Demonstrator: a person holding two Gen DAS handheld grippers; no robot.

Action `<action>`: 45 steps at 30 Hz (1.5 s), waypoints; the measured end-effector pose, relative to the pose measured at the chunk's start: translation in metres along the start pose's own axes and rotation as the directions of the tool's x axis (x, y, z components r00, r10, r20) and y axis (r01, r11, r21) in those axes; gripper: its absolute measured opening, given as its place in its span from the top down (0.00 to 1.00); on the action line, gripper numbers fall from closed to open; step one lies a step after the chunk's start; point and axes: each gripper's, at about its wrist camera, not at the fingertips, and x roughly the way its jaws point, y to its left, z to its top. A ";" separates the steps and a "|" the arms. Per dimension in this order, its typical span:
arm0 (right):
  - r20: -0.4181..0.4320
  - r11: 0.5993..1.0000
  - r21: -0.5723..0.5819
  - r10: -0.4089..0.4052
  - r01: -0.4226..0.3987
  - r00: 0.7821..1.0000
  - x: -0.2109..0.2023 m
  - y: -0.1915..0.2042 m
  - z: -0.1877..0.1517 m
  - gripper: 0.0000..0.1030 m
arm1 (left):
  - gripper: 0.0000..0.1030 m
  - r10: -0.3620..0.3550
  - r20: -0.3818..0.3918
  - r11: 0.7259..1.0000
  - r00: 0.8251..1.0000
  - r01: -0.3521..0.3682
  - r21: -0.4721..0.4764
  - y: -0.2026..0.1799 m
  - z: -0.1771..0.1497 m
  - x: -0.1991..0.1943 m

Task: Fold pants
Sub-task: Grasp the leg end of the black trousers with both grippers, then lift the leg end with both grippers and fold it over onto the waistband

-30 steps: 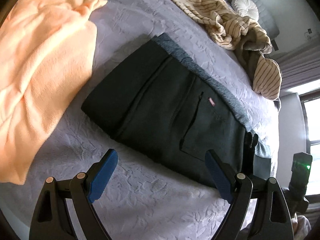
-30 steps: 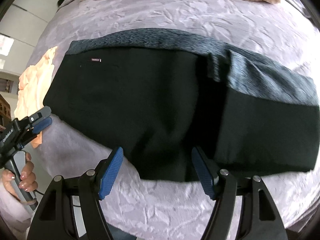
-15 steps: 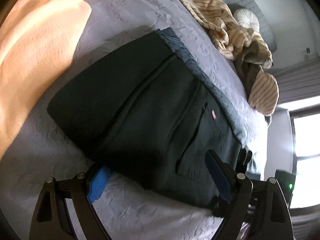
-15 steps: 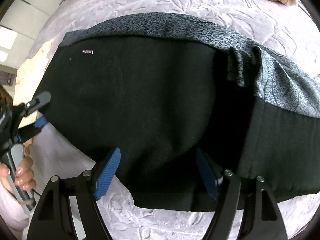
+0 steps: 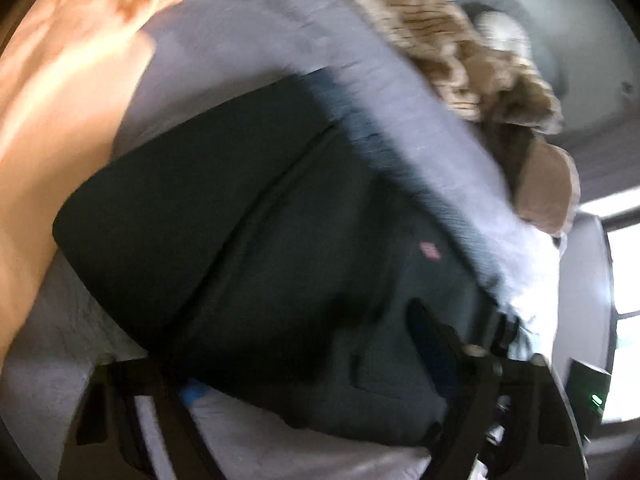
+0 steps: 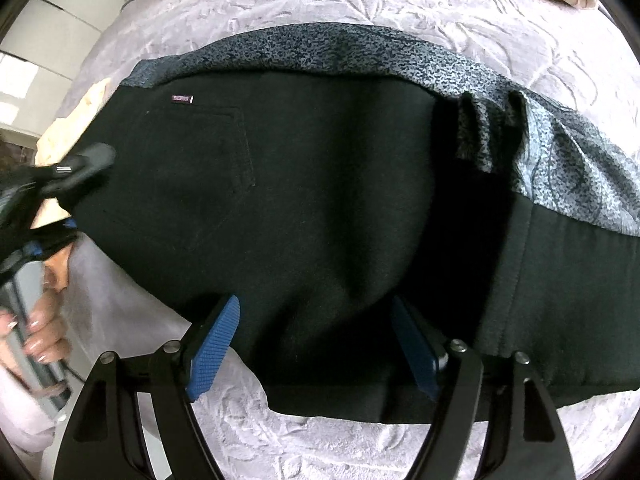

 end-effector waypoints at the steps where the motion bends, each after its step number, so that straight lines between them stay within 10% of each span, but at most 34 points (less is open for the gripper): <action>1: -0.005 1.000 0.000 0.005 -0.005 1.000 -0.003 0.000 0.001 0.22 | 0.31 0.005 0.008 1.000 1.000 -0.005 -0.003 0.000 0.000 -0.001; 6: 0.016 0.999 0.018 0.042 -0.042 0.999 -0.028 -0.004 0.014 0.22 | 0.57 0.068 0.035 0.996 0.997 -0.069 0.056 -0.008 0.000 -0.007; 19: 0.030 0.996 -0.017 0.088 -0.088 0.996 -0.063 0.023 0.074 0.22 | 0.57 0.122 0.075 0.986 0.990 -0.129 0.107 -0.017 -0.006 -0.008; 24: -0.004 0.988 -0.086 0.126 -0.125 0.992 -0.067 0.061 0.100 0.22 | 0.61 0.261 0.260 0.847 0.930 -0.350 0.400 -0.063 -0.033 -0.017; 31: -0.127 0.958 -0.192 0.192 -0.214 0.973 -0.065 0.139 0.155 0.20 | 0.61 0.325 0.404 0.656 0.855 -0.511 0.555 -0.088 -0.057 -0.013; 45: -0.434 0.896 -0.434 -0.115 -0.096 0.894 0.040 0.251 0.170 0.21 | 0.61 0.329 0.433 0.605 0.839 -0.540 0.585 -0.096 -0.062 -0.017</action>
